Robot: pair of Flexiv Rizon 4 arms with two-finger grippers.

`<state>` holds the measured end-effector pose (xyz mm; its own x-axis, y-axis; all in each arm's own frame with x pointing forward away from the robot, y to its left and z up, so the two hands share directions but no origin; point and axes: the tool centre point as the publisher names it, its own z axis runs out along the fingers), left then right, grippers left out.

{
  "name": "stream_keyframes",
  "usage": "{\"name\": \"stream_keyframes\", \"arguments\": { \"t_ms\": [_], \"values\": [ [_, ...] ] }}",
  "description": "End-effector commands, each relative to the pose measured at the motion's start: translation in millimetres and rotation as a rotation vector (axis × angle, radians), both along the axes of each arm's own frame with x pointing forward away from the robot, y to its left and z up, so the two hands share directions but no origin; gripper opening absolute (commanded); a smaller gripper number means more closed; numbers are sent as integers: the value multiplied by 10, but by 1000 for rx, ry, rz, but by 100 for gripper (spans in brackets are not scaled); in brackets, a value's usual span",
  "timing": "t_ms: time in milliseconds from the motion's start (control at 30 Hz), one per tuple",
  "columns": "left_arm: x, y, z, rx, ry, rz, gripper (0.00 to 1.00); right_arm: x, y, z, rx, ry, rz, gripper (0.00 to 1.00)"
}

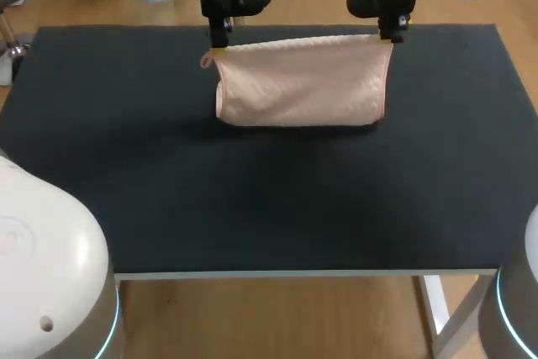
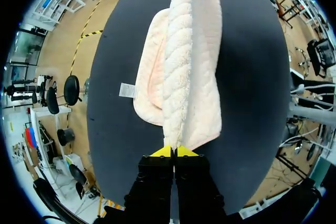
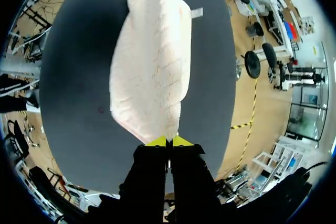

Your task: Fold the towel

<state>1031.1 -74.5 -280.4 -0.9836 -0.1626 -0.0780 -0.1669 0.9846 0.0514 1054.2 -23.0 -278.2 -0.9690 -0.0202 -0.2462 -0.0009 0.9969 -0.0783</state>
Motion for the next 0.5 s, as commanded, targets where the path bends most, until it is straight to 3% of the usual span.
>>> {"name": "stream_keyframes", "arguments": {
  "t_ms": [33,300,500],
  "values": [
    [258,37,-365,-20,97,13,0,325,43,-385,-2,67,-21,0],
    [572,188,-563,4,81,11,0,595,45,-596,47,70,-101,0],
    [620,170,-712,26,135,-17,0,660,109,-819,31,116,-108,0]
  ]
}}
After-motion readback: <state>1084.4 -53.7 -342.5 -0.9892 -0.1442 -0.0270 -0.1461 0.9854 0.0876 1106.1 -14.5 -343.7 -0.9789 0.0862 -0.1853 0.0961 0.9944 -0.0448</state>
